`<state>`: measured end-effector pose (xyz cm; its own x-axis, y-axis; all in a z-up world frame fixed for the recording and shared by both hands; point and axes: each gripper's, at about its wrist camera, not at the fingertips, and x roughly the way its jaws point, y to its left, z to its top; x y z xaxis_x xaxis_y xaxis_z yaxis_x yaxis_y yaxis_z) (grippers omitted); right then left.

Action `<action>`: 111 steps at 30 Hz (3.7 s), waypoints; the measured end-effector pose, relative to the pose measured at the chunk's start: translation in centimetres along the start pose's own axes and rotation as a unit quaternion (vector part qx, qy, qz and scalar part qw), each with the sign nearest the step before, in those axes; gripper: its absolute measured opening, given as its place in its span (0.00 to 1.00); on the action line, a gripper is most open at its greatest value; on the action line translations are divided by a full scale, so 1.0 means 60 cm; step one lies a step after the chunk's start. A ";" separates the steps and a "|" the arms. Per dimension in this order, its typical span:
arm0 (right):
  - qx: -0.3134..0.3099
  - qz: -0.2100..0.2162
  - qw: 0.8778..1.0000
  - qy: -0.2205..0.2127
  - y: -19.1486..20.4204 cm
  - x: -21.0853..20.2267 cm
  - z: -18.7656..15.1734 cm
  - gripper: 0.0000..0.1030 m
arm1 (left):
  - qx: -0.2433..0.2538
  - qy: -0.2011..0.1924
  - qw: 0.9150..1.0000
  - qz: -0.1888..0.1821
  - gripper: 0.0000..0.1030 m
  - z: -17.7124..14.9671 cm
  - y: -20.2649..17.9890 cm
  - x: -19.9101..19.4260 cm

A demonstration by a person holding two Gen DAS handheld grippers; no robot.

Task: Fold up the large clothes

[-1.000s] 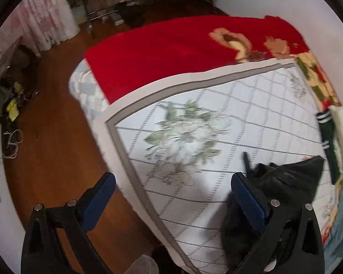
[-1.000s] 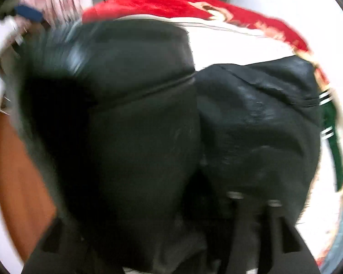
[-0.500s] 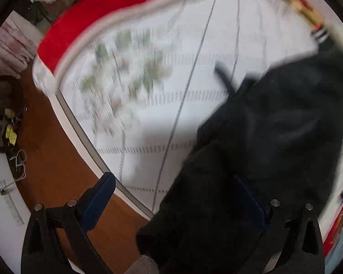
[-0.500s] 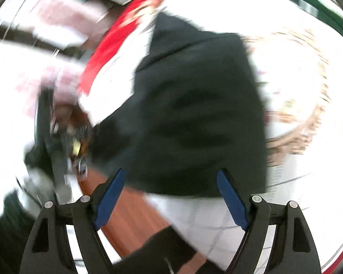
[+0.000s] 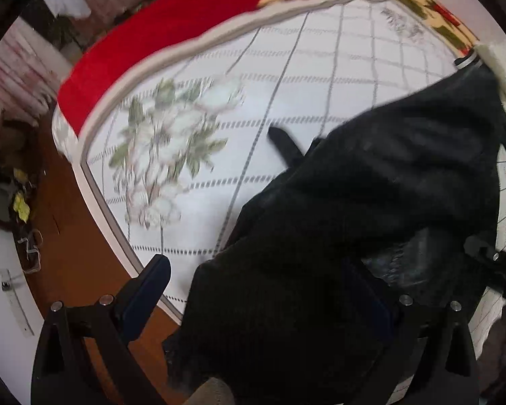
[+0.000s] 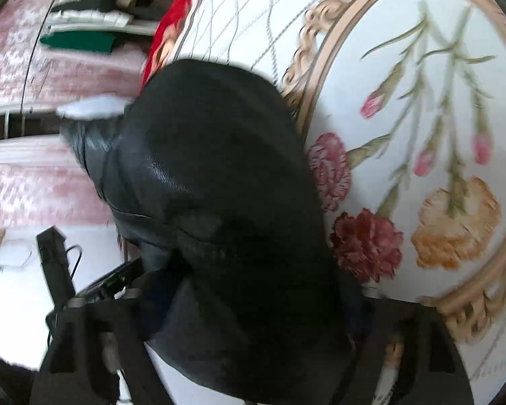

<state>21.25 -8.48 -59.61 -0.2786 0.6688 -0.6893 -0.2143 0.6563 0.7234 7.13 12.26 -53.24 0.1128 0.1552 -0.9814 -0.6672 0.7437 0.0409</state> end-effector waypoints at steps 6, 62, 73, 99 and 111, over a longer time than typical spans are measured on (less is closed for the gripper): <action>0.138 -0.032 0.985 -0.097 -0.016 -0.112 -0.098 0.59 | 0.035 -0.053 0.998 0.001 1.00 0.009 -0.071 -0.076; 0.187 -0.060 0.972 -0.127 -0.076 -0.263 -0.170 0.90 | -0.086 0.052 0.989 -0.111 1.00 -0.066 0.001 0.000; 0.216 0.131 0.960 -0.118 -0.193 -0.113 -0.168 0.79 | -0.107 0.040 0.969 -0.219 0.98 -0.025 -0.030 0.063; 0.192 0.135 0.959 -0.156 -0.055 -0.165 -0.069 0.45 | -0.096 -0.068 0.957 -0.266 0.17 0.090 -0.021 -0.060; 0.122 0.168 0.962 -0.177 0.065 -0.351 0.143 0.44 | -0.079 -0.142 0.945 -0.285 0.17 0.260 -0.151 -0.230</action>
<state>34.29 -17.03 -42.63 0.0515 0.9066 -0.4188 0.0703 0.4151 0.9071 23.09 13.52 -37.16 0.6650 -0.0563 -0.7448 -0.5374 0.6564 -0.5294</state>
